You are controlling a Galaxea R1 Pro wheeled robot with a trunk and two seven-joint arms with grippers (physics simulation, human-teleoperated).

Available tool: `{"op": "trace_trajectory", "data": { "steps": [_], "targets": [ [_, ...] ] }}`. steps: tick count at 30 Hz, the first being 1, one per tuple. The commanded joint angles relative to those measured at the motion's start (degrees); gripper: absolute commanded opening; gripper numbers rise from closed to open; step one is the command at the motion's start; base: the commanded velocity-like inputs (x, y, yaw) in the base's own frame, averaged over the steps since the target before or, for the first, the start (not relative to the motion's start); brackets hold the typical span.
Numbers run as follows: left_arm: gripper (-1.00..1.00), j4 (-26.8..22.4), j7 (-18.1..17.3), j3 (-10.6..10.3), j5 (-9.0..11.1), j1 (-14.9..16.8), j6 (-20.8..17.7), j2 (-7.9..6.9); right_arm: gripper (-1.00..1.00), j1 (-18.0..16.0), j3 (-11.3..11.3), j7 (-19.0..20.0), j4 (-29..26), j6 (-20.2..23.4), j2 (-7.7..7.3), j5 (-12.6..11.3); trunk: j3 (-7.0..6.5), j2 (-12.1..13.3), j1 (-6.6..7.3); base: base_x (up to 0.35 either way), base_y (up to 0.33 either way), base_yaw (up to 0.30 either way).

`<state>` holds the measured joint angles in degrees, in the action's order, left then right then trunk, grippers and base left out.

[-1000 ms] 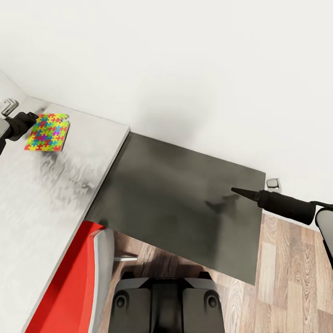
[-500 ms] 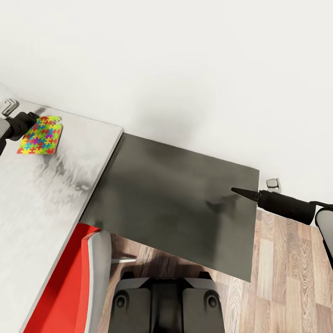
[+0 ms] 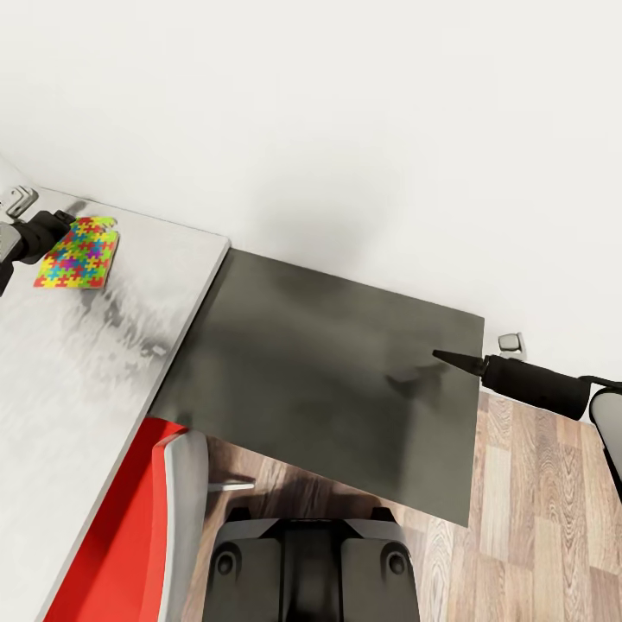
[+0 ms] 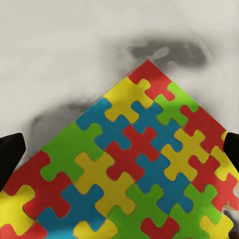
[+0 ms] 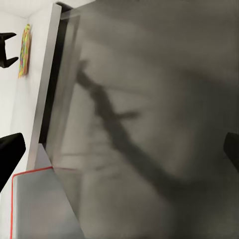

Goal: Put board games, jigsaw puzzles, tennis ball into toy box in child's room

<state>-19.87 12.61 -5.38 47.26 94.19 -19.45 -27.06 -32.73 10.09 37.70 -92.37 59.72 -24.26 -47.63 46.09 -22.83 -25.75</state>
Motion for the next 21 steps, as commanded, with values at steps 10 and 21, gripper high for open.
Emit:
{"op": "trace_trajectory", "data": {
  "steps": [10, 21],
  "targets": [
    [1.0, -0.6, -2.5, -0.4, 0.4, -1.7, -0.2, -0.3, 1.0, 0.0, 0.0, 0.4, 0.0, 0.3, 0.0, 0.3, 0.07, -0.1, -0.03, 0.0, 0.0, 0.0],
    [1.0, -0.7, -3.2, -0.3, 0.5, -2.1, -0.2, -0.63, 1.0, -0.1, 0.0, 0.4, 0.0, 0.3, 0.0, 0.3, 0.07, -0.1, -0.03, 0.0, 0.0, 0.0]
  ]
}}
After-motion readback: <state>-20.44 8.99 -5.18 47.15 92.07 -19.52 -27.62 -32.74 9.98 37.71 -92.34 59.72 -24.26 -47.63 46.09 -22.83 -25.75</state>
